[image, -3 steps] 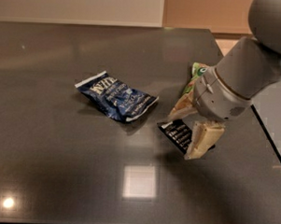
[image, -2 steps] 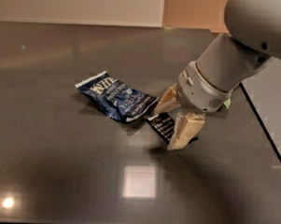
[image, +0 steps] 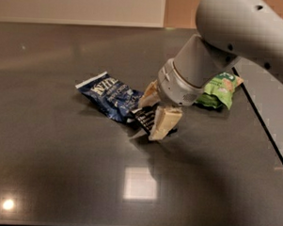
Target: Move rxbar chocolate near blue chip bag
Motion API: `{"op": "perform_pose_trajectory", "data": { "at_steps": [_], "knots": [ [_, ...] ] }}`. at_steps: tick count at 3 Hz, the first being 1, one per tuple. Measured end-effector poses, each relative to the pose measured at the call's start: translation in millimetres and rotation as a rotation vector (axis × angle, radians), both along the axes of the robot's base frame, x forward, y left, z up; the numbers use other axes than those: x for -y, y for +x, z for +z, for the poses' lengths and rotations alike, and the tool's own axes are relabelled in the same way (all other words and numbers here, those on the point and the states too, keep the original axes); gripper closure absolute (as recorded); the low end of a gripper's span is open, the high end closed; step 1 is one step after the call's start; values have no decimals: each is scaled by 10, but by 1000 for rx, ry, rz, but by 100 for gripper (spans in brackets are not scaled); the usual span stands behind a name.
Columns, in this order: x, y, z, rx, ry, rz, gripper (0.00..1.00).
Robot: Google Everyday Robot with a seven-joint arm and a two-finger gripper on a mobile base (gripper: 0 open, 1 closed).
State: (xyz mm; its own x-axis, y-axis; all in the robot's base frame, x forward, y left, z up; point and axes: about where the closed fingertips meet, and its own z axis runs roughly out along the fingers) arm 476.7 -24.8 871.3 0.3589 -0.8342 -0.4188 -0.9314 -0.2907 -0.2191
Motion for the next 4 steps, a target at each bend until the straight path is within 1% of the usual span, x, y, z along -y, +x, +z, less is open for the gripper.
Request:
{"op": "perform_pose_trajectory", "data": {
  "at_steps": [1,3,4],
  "knots": [
    [-151,98,2,27,29,12,59],
    [-167,79,16,31,27,16,13],
    [-176,70,23,33,26,17,0]
  ]
}}
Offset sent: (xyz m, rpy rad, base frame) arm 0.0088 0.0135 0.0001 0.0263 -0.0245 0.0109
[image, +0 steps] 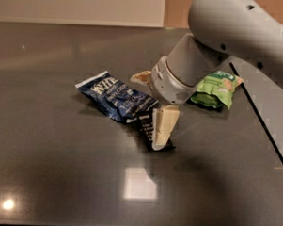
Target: Move rxbar chocolate near blue chip bag
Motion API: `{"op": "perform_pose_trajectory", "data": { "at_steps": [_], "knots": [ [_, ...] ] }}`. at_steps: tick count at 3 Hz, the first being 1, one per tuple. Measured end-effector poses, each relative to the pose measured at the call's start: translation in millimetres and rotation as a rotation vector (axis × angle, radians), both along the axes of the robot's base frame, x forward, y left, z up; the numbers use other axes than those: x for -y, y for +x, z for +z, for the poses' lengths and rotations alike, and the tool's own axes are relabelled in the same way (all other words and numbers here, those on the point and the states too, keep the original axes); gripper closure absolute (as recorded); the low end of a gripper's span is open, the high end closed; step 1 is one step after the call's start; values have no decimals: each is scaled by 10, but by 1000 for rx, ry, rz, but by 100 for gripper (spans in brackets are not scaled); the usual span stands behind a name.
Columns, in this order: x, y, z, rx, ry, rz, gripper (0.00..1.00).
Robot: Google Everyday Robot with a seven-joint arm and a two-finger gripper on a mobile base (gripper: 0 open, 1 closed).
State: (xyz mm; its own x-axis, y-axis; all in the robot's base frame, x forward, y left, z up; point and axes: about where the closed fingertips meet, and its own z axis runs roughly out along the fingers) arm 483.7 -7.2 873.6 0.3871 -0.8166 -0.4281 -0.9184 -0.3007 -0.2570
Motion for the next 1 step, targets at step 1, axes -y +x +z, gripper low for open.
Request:
{"op": "perform_pose_trajectory", "data": {
  "at_steps": [1],
  "knots": [
    [0,0,0,0,0,0,0]
  ]
}}
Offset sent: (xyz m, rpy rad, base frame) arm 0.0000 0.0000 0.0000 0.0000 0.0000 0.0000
